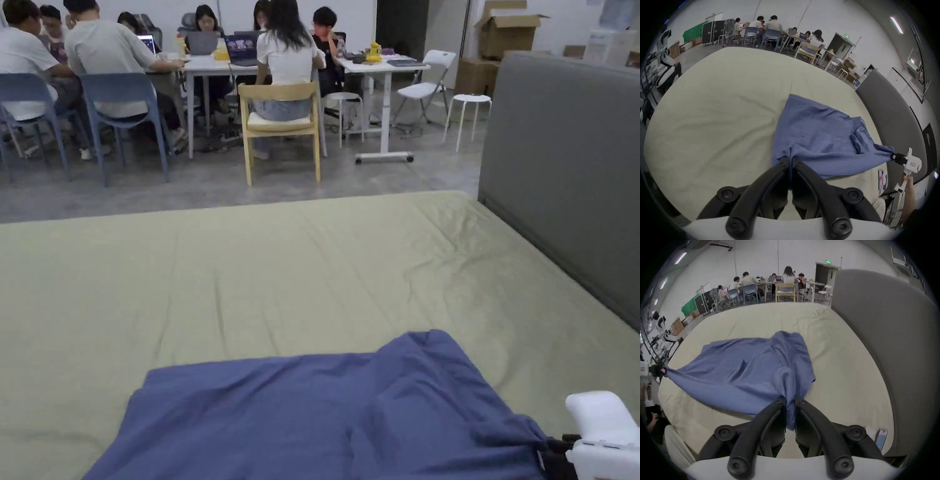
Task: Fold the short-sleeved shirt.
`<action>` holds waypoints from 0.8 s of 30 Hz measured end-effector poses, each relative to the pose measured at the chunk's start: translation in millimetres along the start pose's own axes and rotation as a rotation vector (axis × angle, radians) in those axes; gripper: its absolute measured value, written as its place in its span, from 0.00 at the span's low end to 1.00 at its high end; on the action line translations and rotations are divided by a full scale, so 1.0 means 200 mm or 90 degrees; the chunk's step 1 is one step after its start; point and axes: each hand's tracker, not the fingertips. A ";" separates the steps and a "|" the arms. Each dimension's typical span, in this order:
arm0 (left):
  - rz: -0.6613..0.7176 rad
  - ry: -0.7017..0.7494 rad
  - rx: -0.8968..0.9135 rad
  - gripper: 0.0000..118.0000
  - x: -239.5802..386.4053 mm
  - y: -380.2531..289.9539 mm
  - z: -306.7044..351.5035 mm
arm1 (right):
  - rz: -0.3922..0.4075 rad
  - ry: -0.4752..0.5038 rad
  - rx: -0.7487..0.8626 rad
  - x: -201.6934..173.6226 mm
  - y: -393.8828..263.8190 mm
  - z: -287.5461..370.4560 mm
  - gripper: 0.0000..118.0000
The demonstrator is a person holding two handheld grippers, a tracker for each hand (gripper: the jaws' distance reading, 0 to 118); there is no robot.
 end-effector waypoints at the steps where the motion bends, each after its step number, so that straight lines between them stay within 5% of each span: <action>1: -0.006 0.008 -0.009 0.00 0.00 -0.07 0.03 | 0.005 -0.001 -0.010 0.01 -0.07 0.02 0.09; 11: 0.029 0.023 -0.176 0.00 -0.14 -0.61 -0.08 | 0.072 -0.035 -0.180 0.07 -0.55 -0.09 0.09; 21: 0.019 0.131 -0.250 0.00 -0.10 -0.74 -0.38 | 0.030 -0.026 -0.296 0.10 -0.64 -0.36 0.10; 22: 0.004 0.141 -0.248 0.05 -0.08 -0.73 -0.38 | 0.022 -0.033 -0.299 0.09 -0.63 -0.35 0.18; 23: -0.012 0.148 -0.240 0.20 -0.07 -0.71 -0.37 | 0.021 -0.041 -0.299 0.07 -0.62 -0.34 0.34; 24: -0.007 0.143 -0.224 0.55 -0.05 -0.70 -0.33 | 0.029 -0.076 -0.306 0.06 -0.59 -0.31 0.64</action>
